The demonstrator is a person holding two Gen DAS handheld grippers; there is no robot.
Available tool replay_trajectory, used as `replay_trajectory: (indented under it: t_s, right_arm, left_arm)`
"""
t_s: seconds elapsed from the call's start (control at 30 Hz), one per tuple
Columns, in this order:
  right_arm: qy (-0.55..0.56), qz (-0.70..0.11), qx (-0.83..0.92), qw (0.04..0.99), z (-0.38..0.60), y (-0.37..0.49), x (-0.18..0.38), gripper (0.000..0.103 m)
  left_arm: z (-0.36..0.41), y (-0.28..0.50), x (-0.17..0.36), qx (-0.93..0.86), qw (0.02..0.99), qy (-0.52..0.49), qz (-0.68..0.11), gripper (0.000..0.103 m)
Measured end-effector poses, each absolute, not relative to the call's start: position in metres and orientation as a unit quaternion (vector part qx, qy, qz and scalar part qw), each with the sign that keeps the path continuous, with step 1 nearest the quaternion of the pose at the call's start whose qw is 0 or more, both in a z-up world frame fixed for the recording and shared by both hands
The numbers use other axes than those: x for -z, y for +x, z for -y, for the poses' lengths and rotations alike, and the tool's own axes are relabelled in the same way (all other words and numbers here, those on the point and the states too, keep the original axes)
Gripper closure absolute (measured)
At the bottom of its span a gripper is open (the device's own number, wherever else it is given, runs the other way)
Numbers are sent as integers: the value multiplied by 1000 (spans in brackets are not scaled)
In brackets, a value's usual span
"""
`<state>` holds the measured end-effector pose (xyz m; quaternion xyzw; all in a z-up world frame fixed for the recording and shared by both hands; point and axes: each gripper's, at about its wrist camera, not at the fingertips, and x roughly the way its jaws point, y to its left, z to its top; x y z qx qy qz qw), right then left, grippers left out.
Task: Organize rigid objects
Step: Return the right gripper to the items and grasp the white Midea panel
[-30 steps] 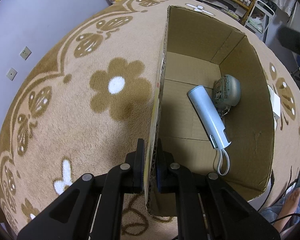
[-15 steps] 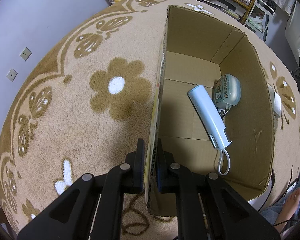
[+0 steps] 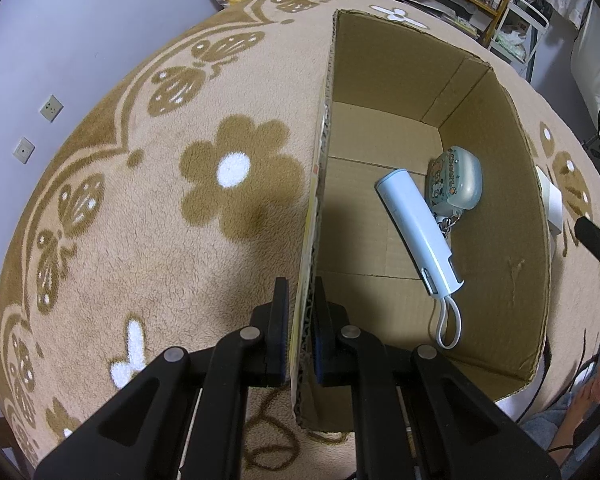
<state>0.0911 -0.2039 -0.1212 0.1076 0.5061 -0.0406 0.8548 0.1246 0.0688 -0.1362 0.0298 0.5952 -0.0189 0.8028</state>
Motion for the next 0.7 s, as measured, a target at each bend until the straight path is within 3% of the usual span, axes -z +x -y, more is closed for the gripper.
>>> replay_trajectory:
  t_s: [0.6, 0.7]
  right_arm:
    - [156, -539, 51, 826, 220, 87, 167, 0]
    - [176, -546, 49, 817, 224, 88, 176, 15]
  left_arm:
    - [-64, 124, 137, 17, 802, 40, -595, 96]
    - [-65, 125, 137, 17, 802, 37, -596, 95]
